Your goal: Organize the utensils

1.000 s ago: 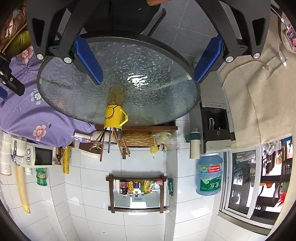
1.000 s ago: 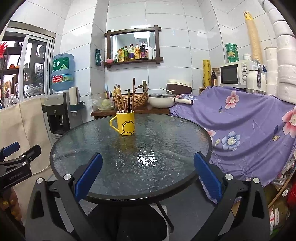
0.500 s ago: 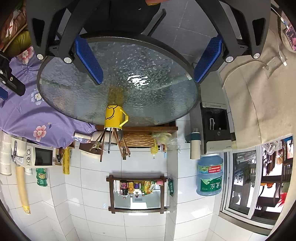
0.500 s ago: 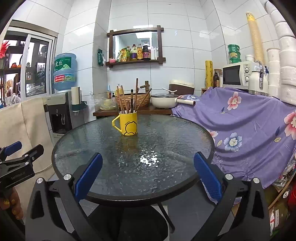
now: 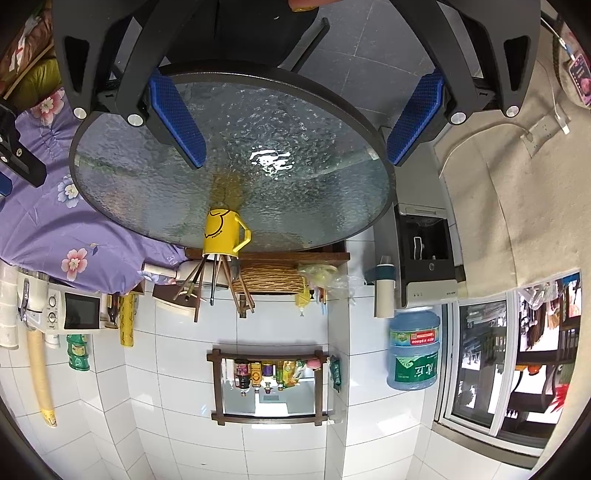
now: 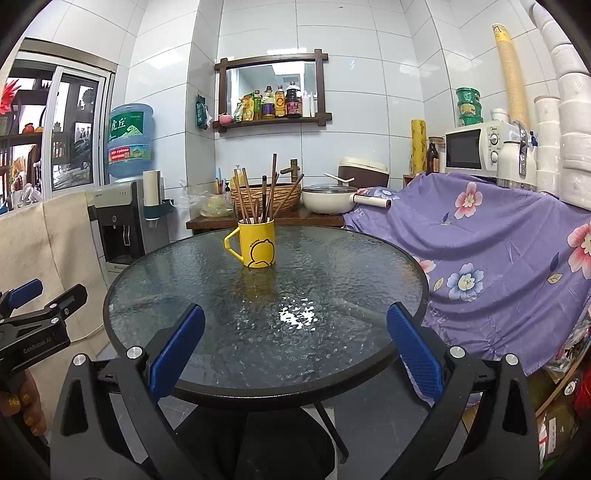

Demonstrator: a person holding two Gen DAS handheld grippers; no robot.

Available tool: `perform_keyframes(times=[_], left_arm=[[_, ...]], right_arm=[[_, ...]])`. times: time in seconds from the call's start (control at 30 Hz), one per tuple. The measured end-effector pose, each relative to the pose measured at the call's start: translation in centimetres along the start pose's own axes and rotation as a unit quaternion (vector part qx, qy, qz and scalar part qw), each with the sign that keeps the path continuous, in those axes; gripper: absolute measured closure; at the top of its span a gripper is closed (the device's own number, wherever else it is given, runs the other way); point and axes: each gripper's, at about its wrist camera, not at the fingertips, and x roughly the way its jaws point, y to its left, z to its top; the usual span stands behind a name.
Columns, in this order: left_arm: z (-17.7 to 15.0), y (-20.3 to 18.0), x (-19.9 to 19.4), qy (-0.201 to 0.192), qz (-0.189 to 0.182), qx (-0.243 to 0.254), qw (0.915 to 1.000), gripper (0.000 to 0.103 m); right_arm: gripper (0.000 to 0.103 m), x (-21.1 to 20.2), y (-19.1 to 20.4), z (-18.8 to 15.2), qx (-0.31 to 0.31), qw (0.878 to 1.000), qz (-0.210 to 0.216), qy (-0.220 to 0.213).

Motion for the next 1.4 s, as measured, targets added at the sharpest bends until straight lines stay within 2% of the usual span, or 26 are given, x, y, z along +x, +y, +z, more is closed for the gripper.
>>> perform_keyframes(times=[0.97, 1.4], left_arm=[[-0.19, -0.09, 0.4, 0.011, -0.011, -0.005, 0.9999, 0.007], [-0.35, -0.39, 0.59, 0.016, -0.005, -0.002, 0.9999, 0.007]], right_arm=[[0.006, 0.12, 0.06, -0.1, -0.001, 1.0, 0.0, 0.0], [0.006, 0.12, -0.28, -0.17, 0.001, 1.0, 0.002, 0.001]])
